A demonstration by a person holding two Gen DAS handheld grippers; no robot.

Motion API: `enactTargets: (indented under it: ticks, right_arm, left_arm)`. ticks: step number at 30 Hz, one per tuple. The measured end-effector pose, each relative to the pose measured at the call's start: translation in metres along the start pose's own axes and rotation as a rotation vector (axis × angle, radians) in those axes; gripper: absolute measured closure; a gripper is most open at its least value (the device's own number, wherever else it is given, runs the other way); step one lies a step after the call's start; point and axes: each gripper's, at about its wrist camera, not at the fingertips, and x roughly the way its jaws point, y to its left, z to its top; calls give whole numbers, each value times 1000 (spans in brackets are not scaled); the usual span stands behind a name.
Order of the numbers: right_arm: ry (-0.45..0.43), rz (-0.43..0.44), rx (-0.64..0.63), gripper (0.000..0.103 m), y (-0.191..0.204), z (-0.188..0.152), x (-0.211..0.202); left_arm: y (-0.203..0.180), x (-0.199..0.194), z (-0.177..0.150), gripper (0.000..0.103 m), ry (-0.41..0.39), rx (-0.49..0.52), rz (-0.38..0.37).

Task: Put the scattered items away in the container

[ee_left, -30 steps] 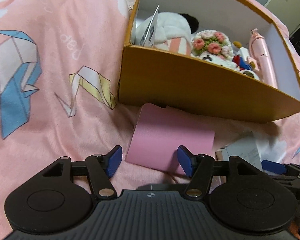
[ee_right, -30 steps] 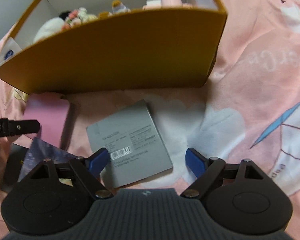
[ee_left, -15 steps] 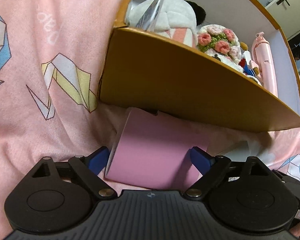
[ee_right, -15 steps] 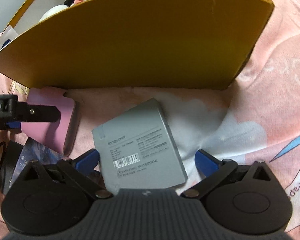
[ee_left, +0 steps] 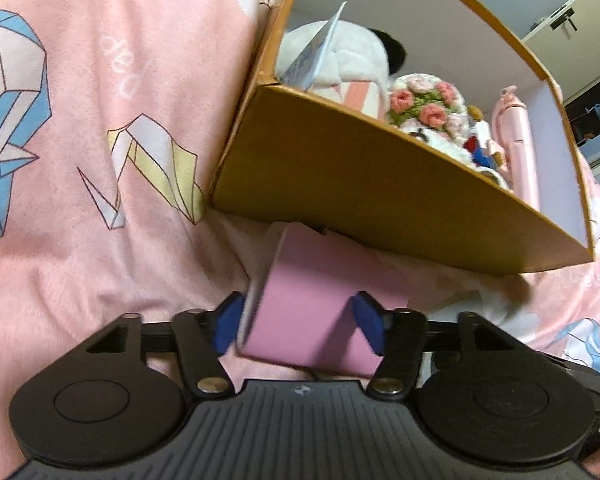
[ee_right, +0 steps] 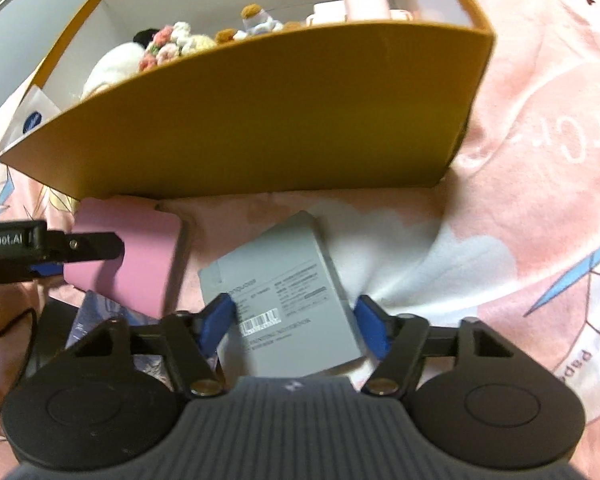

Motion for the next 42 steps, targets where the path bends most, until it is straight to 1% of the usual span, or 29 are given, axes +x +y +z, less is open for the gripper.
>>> enactTargets:
  ticks: [1, 2, 5, 7, 10, 12, 15, 20, 23, 24, 27, 30, 35, 40, 41, 42]
  right_arm:
    - [2, 6, 9, 43, -1, 0, -2]
    - [1, 10, 13, 44, -1, 0, -5]
    - [-6, 27, 18, 46, 1, -2, -14]
    - [-20, 41, 14, 48, 4, -4, -22]
    - [-43, 77, 12, 51, 1, -1, -34]
    - [-54, 104, 5, 52, 24, 6, -33]
    - [-70, 126, -18, 53, 24, 6, -48]
    - [-63, 132, -38, 55, 23, 3, -51]
    - [-47, 134, -48, 57, 25, 0, -44]
    - [-43, 132, -50, 60, 26, 0, -41]
    - [-33, 118, -45, 67, 24, 0, -36]
    - [-23, 118, -31, 68, 20, 0, -35]
    - [-19, 109, -16, 70, 16, -1, -36]
    - [-11, 95, 16, 70, 9, -5, -42]
    - [-12, 92, 20, 71, 8, -6, -44]
    - [-16, 88, 21, 78, 7, -6, -46]
  left_arm:
    - [-2, -2, -2, 52, 4, 2, -18]
    - [-4, -4, -4, 54, 7, 7, -29]
    - [-11, -13, -10, 61, -11, 44, -23]
    - [-15, -18, -10, 66, -20, 57, -32]
    - [-23, -26, -7, 72, -35, 73, -58]
    - [-26, -30, -8, 74, -44, 84, -72]
    - [-35, -29, -5, 77, -57, 107, -96]
    - [-42, -27, -4, 79, -68, 127, -113]
    - [-42, -27, -4, 80, -66, 132, -139]
    - [-44, -26, -4, 80, -66, 134, -141]
    - [-49, -20, -1, 80, -72, 142, -116]
    - [-53, -12, 2, 80, -61, 137, -120]
    - [-59, 0, 4, 79, -48, 152, -103]
    - [-58, -1, 1, 82, -50, 154, -116]
    - [-58, -2, 0, 82, -52, 158, -117]
    - [-58, -3, 0, 83, -56, 161, -119]
